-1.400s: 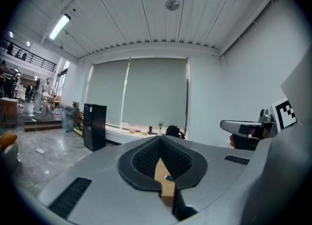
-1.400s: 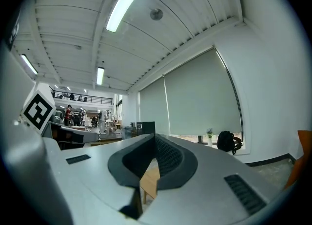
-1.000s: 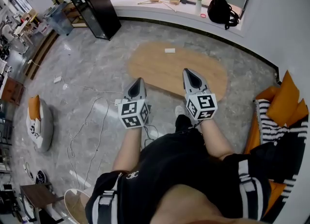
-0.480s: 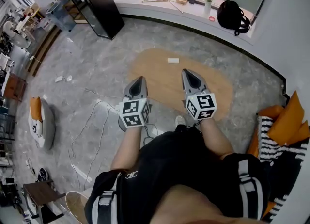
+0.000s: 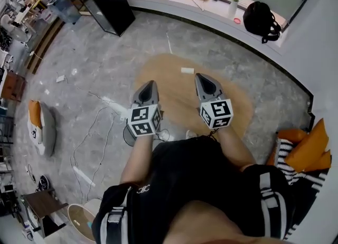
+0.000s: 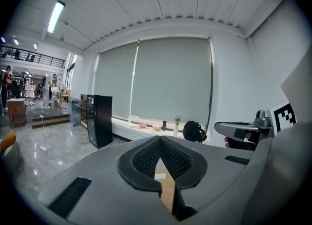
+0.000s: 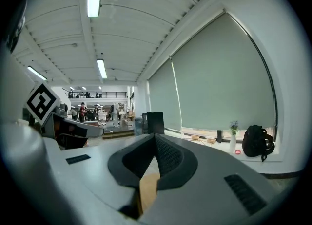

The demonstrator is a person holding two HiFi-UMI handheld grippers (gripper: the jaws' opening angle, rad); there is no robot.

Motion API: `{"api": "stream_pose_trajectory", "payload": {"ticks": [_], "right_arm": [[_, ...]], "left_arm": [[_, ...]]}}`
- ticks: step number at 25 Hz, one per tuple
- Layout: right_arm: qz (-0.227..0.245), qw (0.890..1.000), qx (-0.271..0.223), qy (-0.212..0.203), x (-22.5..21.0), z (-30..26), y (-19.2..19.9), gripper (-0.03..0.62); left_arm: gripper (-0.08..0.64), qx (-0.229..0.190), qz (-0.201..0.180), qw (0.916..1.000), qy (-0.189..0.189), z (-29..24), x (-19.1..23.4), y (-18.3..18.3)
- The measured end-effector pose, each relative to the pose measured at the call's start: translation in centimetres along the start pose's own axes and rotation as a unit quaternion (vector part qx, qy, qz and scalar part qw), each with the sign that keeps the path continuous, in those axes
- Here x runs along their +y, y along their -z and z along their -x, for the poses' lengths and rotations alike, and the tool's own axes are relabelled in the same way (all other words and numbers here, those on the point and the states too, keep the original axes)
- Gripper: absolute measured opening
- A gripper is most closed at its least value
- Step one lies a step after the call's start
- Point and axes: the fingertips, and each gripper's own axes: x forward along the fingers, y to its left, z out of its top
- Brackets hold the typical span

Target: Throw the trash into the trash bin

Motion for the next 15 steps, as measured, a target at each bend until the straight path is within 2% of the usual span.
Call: {"api": "stream_pose_trajectory", "payload": {"ticks": [6, 8, 12, 15], "right_arm": [[0.010, 0.999, 0.043, -0.015, -2.2, -3.7, 2.3, 0.011], [0.028, 0.998, 0.060, -0.019, -2.1, -5.1, 3.2, 0.011], [0.105, 0.989, 0.099, -0.037, -1.0, -7.6, 5.6, 0.011], [0.192, 0.970, 0.137, -0.057, -0.9, -9.2, 8.1, 0.011]], "left_arm": [[0.012, 0.032, 0.018, 0.9993, -0.009, -3.7, 0.8, 2.0], [0.012, 0.041, 0.023, 0.9989, -0.008, -4.5, 1.7, 2.7], [0.012, 0.056, 0.032, 0.9979, -0.009, -5.6, 3.5, 4.3], [0.012, 0.064, 0.045, 0.9968, -0.016, -6.5, 4.7, 5.7]]}}
